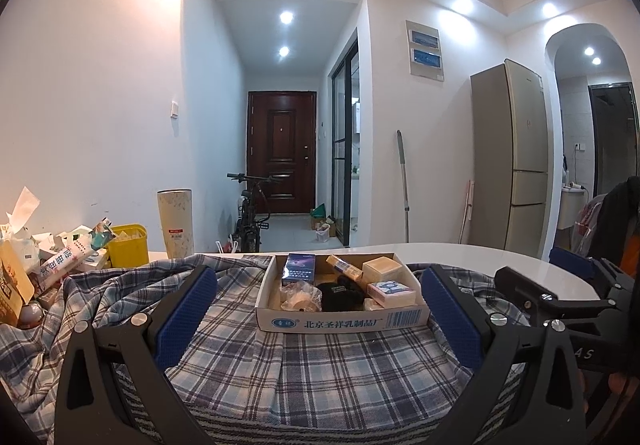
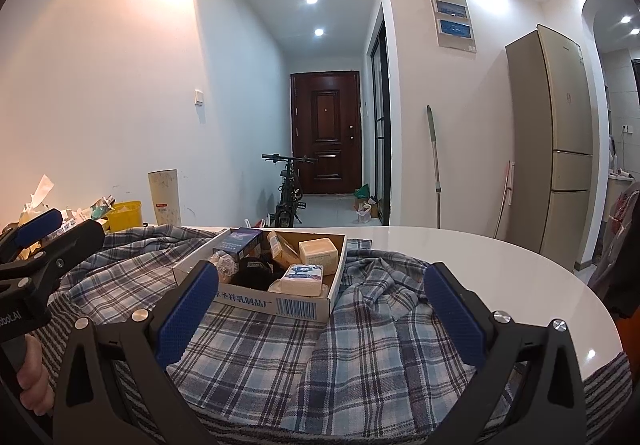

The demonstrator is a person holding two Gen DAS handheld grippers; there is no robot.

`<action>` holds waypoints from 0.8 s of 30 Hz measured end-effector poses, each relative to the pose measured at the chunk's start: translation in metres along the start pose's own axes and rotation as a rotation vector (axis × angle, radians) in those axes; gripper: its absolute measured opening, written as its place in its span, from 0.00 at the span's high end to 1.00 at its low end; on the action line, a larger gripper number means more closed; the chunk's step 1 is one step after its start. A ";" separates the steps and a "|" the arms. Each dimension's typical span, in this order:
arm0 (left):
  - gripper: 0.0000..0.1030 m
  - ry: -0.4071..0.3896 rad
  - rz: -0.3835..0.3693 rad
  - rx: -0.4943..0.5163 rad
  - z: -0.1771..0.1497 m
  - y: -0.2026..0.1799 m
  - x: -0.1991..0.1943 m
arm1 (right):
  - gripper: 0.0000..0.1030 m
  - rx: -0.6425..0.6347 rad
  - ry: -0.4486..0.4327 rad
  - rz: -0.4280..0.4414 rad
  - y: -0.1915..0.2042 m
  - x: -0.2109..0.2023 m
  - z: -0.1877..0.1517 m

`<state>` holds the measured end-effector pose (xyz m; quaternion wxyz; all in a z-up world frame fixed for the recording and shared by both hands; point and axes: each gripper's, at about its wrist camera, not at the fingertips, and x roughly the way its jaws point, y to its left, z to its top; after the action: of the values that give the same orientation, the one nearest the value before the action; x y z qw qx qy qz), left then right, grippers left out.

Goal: Organize objects

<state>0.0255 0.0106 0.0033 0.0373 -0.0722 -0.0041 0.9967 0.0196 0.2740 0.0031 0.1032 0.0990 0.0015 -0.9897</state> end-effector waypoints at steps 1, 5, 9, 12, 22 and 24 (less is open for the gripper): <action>0.00 0.001 -0.001 -0.001 0.000 0.000 0.000 | 0.00 0.002 -0.005 0.000 -0.001 -0.001 0.000; 0.00 0.006 0.001 -0.004 -0.001 0.001 0.001 | 0.00 0.006 0.003 0.000 -0.001 0.001 0.001; 0.00 0.007 0.000 -0.003 -0.001 0.001 0.001 | 0.00 0.007 0.006 0.000 -0.001 0.002 0.001; 0.00 0.007 0.001 -0.004 -0.001 0.001 0.001 | 0.00 0.008 0.006 0.000 -0.001 0.002 0.001; 0.00 0.015 0.001 -0.012 -0.003 0.003 0.002 | 0.00 0.010 0.008 -0.001 -0.002 0.003 0.001; 0.00 0.017 0.002 -0.012 -0.003 0.002 0.003 | 0.00 0.011 0.008 -0.001 -0.002 0.003 0.001</action>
<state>0.0233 0.0086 -0.0003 0.0361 -0.0811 -0.0099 0.9960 0.0165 0.2750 0.0032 0.1022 0.1035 -0.0036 -0.9894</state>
